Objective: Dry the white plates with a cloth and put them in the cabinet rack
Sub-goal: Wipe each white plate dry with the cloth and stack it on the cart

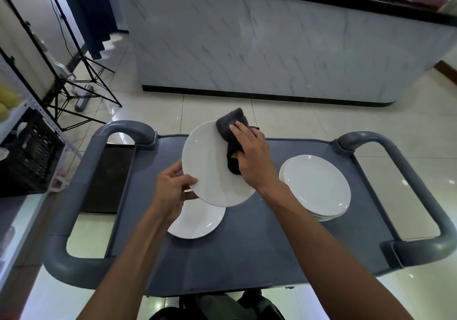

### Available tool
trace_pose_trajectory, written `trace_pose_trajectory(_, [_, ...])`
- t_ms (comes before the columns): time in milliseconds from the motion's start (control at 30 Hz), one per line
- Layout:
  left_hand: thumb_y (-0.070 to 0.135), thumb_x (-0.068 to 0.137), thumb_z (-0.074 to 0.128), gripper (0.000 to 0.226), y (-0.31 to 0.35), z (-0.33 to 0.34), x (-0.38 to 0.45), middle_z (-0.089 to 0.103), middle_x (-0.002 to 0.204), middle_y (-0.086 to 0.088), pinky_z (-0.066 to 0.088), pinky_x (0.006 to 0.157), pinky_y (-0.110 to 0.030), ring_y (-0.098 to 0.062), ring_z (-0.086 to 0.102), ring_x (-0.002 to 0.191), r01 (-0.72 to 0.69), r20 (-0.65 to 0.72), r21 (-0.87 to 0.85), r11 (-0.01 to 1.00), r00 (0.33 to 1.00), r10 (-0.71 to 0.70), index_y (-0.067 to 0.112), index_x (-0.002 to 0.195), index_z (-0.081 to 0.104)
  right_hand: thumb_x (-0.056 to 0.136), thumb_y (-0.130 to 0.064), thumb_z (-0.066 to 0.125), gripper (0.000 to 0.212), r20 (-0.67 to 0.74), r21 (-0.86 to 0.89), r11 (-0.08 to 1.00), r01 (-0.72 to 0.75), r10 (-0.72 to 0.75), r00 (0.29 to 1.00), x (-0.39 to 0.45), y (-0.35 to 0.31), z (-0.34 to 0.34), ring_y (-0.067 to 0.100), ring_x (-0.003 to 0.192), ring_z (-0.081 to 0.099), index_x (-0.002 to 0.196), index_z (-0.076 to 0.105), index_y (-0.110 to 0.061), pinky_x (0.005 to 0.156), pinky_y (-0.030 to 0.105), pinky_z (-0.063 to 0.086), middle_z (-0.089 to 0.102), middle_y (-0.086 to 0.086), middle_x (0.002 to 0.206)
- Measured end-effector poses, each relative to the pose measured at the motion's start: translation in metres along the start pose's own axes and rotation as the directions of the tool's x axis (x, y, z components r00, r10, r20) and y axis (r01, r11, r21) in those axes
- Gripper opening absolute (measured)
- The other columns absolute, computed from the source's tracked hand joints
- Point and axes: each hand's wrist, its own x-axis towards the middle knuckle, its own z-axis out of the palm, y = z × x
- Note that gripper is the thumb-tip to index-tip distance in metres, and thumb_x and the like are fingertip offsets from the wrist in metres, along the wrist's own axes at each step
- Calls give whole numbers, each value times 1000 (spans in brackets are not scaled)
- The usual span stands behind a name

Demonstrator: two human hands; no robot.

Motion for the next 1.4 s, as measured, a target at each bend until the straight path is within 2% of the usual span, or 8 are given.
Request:
trace_pose_trajectory(133, [-16,79,53,54,-2,4,-2,73,95,-12,58,70,-56,-32,66,76,4,23,20,1000,1000,-4,19,115,73,85,5,53,67,28,69,987,146,-149,988,3,-19,8,29,136,37,147,47,-20,109,53,34,43,-1,154])
trace_pose_trajectory(300, [-17,79,52,56,-2,1,-2,73,104,-16,59,72,-55,-33,69,82,6,17,-2,1000,1000,-6,17,120,71,84,4,62,63,58,128,947,295,-304,951,-9,-31,20,30,136,41,142,54,-21,110,49,34,47,-2,151])
trace_pose_trajectory(667, [-18,81,53,52,-2,-3,0,70,97,-20,57,77,-59,-37,69,84,-7,29,34,999,1000,6,15,116,71,93,-8,56,45,-10,141,916,377,-379,925,-54,-18,39,31,136,43,138,59,-18,107,49,37,51,0,148])
trace_pose_trajectory(800, [-19,80,52,55,-3,-1,2,72,98,-17,59,73,-54,-37,69,84,14,67,55,998,998,-18,20,112,74,89,-6,65,49,-71,84,934,347,-341,937,-45,-21,39,34,133,47,137,60,-16,103,52,41,52,3,147])
trace_pose_trajectory(933, [-18,79,52,59,-3,3,1,72,104,-19,55,76,-58,-35,66,84,16,105,84,996,994,-25,20,120,71,90,-10,49,54,-80,26,973,229,-226,971,-19,-23,29,32,135,43,143,53,-20,106,50,38,47,0,151])
trace_pose_trajectory(1033, [-18,79,53,59,-2,5,1,71,101,-17,55,76,-61,-34,63,81,18,82,61,998,996,-23,18,123,70,87,-9,42,59,-85,10,987,161,-160,983,-4,-17,20,31,135,41,144,50,-21,106,49,37,45,-1,152])
trace_pose_trajectory(1167, [-17,79,53,58,1,3,2,69,93,-11,58,68,-48,-29,60,76,14,45,33,999,999,-16,19,121,71,87,-1,49,62,-99,-19,998,54,-56,994,9,2,12,32,132,42,145,49,-21,103,51,41,45,-1,153])
trace_pose_trajectory(1400, [-15,77,54,62,-1,-4,6,72,97,-6,58,65,-44,-26,61,74,18,-32,-1,1000,999,-19,23,123,70,86,5,52,66,-35,-92,993,-75,72,997,-19,20,16,31,135,39,146,49,-23,106,49,35,44,-3,153])
